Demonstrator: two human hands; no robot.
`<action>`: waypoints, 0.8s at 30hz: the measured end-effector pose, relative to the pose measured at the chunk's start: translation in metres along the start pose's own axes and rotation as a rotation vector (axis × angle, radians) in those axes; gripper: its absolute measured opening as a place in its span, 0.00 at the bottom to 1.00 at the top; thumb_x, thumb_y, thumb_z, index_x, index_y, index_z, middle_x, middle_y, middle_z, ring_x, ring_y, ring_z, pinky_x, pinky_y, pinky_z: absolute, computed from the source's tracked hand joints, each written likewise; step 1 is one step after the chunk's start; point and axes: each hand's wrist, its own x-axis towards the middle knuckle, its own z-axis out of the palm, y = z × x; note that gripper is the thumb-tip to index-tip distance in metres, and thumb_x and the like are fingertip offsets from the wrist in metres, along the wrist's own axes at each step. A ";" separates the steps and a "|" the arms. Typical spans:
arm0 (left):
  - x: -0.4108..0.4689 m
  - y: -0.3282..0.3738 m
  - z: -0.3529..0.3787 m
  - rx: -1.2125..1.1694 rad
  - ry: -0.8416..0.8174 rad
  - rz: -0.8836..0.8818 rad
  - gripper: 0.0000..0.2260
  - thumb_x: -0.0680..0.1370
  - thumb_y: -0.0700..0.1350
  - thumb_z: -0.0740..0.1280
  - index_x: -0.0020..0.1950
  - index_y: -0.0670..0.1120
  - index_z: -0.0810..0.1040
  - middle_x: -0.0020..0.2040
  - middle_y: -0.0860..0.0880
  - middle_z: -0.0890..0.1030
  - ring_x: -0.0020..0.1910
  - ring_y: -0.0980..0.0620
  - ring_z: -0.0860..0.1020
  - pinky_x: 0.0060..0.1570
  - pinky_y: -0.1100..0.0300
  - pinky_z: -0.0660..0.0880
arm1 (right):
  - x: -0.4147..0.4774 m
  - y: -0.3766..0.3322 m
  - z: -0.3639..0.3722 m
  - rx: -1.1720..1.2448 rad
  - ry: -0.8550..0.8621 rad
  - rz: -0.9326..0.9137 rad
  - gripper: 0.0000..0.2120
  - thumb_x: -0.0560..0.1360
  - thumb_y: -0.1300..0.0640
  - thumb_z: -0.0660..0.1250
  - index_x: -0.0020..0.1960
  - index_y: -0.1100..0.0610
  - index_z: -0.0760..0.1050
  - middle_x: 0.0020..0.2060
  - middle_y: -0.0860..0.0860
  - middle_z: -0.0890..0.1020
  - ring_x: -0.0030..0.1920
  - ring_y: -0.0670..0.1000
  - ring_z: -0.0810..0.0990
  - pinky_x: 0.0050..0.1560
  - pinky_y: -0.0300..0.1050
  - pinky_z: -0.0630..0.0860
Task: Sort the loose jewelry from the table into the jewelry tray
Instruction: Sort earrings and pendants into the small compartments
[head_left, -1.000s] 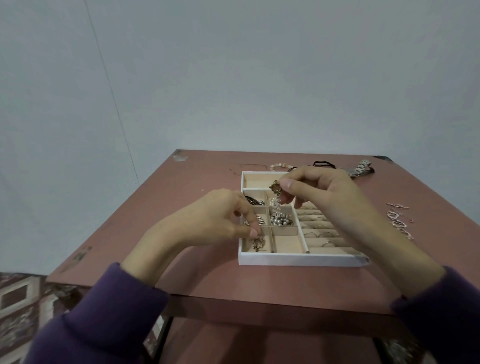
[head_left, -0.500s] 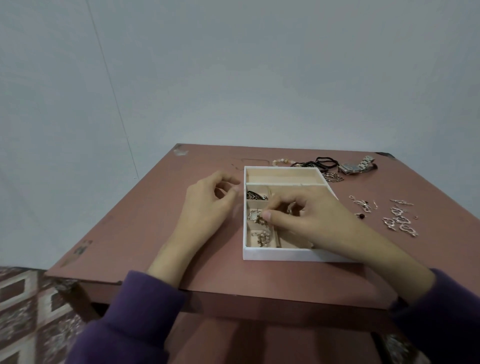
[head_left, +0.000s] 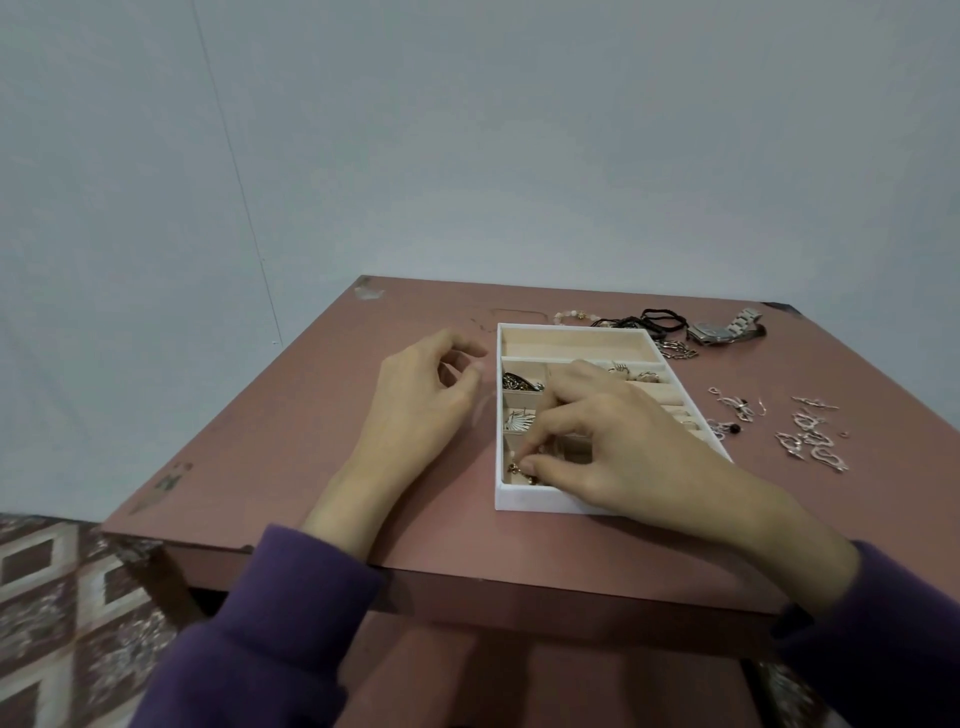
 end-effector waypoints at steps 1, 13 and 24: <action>0.000 0.000 0.000 0.007 0.003 0.001 0.06 0.74 0.42 0.66 0.47 0.49 0.81 0.35 0.58 0.77 0.32 0.65 0.73 0.33 0.75 0.66 | 0.000 0.001 -0.001 0.008 -0.005 -0.001 0.08 0.68 0.49 0.66 0.40 0.49 0.83 0.36 0.47 0.75 0.41 0.43 0.68 0.44 0.43 0.70; -0.004 0.026 0.008 -0.043 0.035 0.047 0.06 0.75 0.47 0.65 0.50 0.54 0.80 0.42 0.58 0.79 0.45 0.56 0.77 0.46 0.56 0.75 | -0.036 0.038 -0.041 0.270 0.228 0.216 0.11 0.71 0.65 0.66 0.41 0.50 0.82 0.39 0.47 0.80 0.39 0.43 0.75 0.40 0.36 0.70; 0.005 0.110 0.079 0.070 -0.288 0.298 0.09 0.76 0.43 0.64 0.55 0.50 0.79 0.50 0.55 0.81 0.46 0.60 0.72 0.44 0.68 0.65 | -0.093 0.121 -0.088 0.290 0.479 0.592 0.16 0.73 0.67 0.63 0.38 0.47 0.81 0.39 0.51 0.83 0.33 0.37 0.79 0.37 0.32 0.72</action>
